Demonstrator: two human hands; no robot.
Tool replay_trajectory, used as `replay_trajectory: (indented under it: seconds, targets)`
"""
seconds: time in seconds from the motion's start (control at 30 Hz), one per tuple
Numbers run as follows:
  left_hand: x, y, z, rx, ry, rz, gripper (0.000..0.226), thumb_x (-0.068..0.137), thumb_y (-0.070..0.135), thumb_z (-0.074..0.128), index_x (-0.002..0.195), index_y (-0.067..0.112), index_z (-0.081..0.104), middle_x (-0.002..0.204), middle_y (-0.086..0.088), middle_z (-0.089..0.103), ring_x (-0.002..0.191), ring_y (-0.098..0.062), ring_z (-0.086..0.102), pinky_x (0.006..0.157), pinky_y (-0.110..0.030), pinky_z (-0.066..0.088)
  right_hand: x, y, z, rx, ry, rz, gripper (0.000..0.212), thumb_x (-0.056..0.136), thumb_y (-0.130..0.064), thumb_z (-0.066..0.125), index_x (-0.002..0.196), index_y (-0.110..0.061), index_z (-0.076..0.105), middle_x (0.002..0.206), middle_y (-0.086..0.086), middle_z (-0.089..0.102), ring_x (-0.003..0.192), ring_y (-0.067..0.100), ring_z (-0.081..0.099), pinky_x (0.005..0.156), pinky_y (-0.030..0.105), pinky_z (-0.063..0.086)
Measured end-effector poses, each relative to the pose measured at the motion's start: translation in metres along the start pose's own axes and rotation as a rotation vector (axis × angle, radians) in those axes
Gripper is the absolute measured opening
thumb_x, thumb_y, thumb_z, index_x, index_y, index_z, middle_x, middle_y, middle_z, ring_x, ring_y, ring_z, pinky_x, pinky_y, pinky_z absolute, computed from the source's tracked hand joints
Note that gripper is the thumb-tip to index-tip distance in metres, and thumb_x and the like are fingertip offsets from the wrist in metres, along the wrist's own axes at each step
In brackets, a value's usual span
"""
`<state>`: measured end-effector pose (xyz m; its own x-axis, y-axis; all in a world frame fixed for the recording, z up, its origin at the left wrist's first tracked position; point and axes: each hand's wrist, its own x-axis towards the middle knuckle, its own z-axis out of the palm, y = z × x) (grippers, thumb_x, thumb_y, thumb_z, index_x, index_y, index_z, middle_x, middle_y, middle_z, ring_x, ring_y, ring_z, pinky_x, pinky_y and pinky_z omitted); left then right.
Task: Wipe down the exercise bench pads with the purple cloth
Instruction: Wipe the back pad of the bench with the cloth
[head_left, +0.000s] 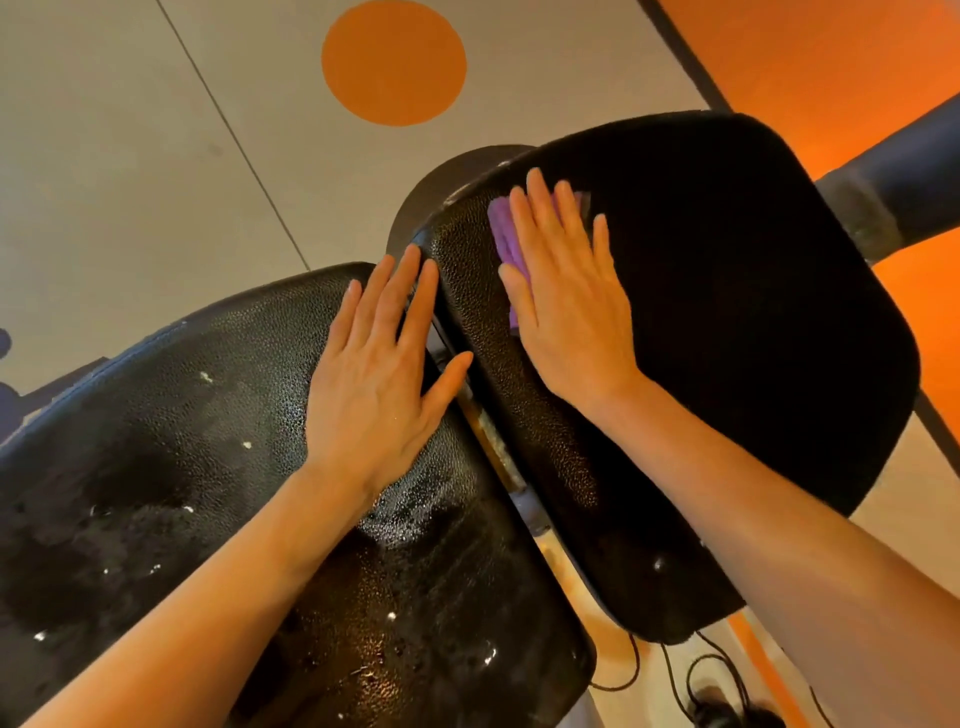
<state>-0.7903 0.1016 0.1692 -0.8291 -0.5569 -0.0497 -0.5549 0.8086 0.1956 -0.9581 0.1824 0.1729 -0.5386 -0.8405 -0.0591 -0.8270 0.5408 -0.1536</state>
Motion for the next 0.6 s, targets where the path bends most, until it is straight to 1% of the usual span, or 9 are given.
replay_trajectory:
  seconds: [0.1, 0.17, 0.2, 0.23, 0.3, 0.4, 0.47, 0.53, 0.6]
  targets:
    - [-0.001, 0.004, -0.005, -0.061, 0.026, 0.011, 0.071, 0.099, 0.053, 0.035, 0.155, 0.014, 0.017, 0.164, -0.006, 0.012, 0.152, -0.022, 0.007, 0.125, -0.04, 0.006, -0.079, 0.014, 0.001, -0.06, -0.067, -0.079, 0.056, 0.103, -0.034, 0.025, 0.154, -0.015, 0.012, 0.163, 0.005, 0.007, 0.151, 0.021, 0.003, 0.122, 0.044, 0.016]
    - [-0.007, 0.018, -0.007, -0.122, 0.03, 0.079, 0.069, 0.099, 0.048, 0.037, 0.154, 0.01, 0.02, 0.163, -0.008, 0.014, 0.152, -0.023, 0.009, 0.124, -0.041, 0.008, -0.143, 0.02, -0.009, -0.079, -0.164, -0.116, 0.056, 0.102, -0.035, 0.025, 0.154, -0.017, 0.013, 0.163, 0.002, 0.007, 0.151, 0.019, 0.002, 0.121, 0.043, 0.018]
    - [-0.013, 0.029, -0.005, -0.147, 0.02, 0.117, 0.068, 0.099, 0.045, 0.038, 0.154, 0.009, 0.021, 0.163, -0.008, 0.014, 0.152, -0.023, 0.009, 0.124, -0.04, 0.009, -0.151, 0.026, -0.008, -0.083, -0.172, -0.131, 0.055, 0.102, -0.035, 0.025, 0.154, -0.017, 0.014, 0.163, 0.002, 0.008, 0.151, 0.019, 0.004, 0.121, 0.043, 0.019]
    - [-0.02, 0.04, -0.001, -0.168, -0.002, 0.145, 0.068, 0.098, 0.042, 0.04, 0.154, 0.008, 0.021, 0.163, -0.008, 0.014, 0.152, -0.023, 0.009, 0.124, -0.039, 0.01, -0.137, 0.032, -0.005, -0.061, -0.147, -0.13, 0.055, 0.102, -0.034, 0.025, 0.153, -0.017, 0.016, 0.162, 0.003, 0.011, 0.15, 0.02, 0.007, 0.12, 0.043, 0.018]
    - [-0.032, 0.059, 0.011, -0.195, -0.046, 0.155, 0.068, 0.098, 0.04, 0.04, 0.154, 0.007, 0.02, 0.164, -0.008, 0.011, 0.152, -0.021, 0.008, 0.124, -0.038, 0.011, -0.073, 0.033, -0.003, -0.023, -0.048, 0.0, 0.054, 0.103, -0.033, 0.022, 0.153, -0.014, 0.017, 0.161, 0.007, 0.014, 0.15, 0.024, 0.011, 0.121, 0.045, 0.016]
    - [-0.039, 0.066, 0.023, -0.176, -0.059, 0.112, 0.066, 0.1, 0.039, 0.037, 0.155, 0.008, 0.016, 0.165, -0.007, 0.006, 0.153, -0.02, 0.003, 0.125, -0.035, 0.009, -0.006, 0.04, -0.005, 0.055, 0.003, 0.129, 0.053, 0.104, -0.032, 0.022, 0.153, -0.015, 0.011, 0.162, 0.007, 0.008, 0.15, 0.022, 0.006, 0.122, 0.043, 0.008]
    - [-0.038, 0.065, 0.022, -0.161, -0.054, 0.127, 0.066, 0.101, 0.039, 0.036, 0.155, 0.008, 0.015, 0.165, -0.007, 0.005, 0.153, -0.02, 0.002, 0.125, -0.035, 0.009, -0.049, 0.043, -0.001, 0.041, 0.0, 0.107, 0.053, 0.104, -0.03, 0.025, 0.153, -0.015, 0.01, 0.163, 0.006, 0.007, 0.15, 0.021, 0.004, 0.122, 0.042, 0.01]
    - [-0.038, 0.064, 0.021, -0.166, -0.06, 0.143, 0.066, 0.101, 0.039, 0.036, 0.155, 0.008, 0.013, 0.165, -0.006, 0.003, 0.153, -0.02, 0.0, 0.125, -0.035, 0.009, -0.131, 0.037, -0.004, -0.028, -0.056, 0.073, 0.054, 0.104, -0.031, 0.027, 0.154, -0.015, 0.013, 0.162, 0.005, 0.011, 0.15, 0.021, 0.007, 0.121, 0.043, 0.018]
    - [-0.039, 0.065, 0.02, -0.16, -0.059, 0.139, 0.066, 0.101, 0.039, 0.036, 0.155, 0.008, 0.012, 0.165, -0.006, 0.001, 0.153, -0.019, -0.001, 0.125, -0.035, 0.01, -0.172, 0.041, -0.007, -0.079, -0.108, 0.024, 0.054, 0.103, -0.035, 0.025, 0.153, -0.015, 0.017, 0.161, 0.006, 0.015, 0.15, 0.022, 0.011, 0.12, 0.043, 0.023]
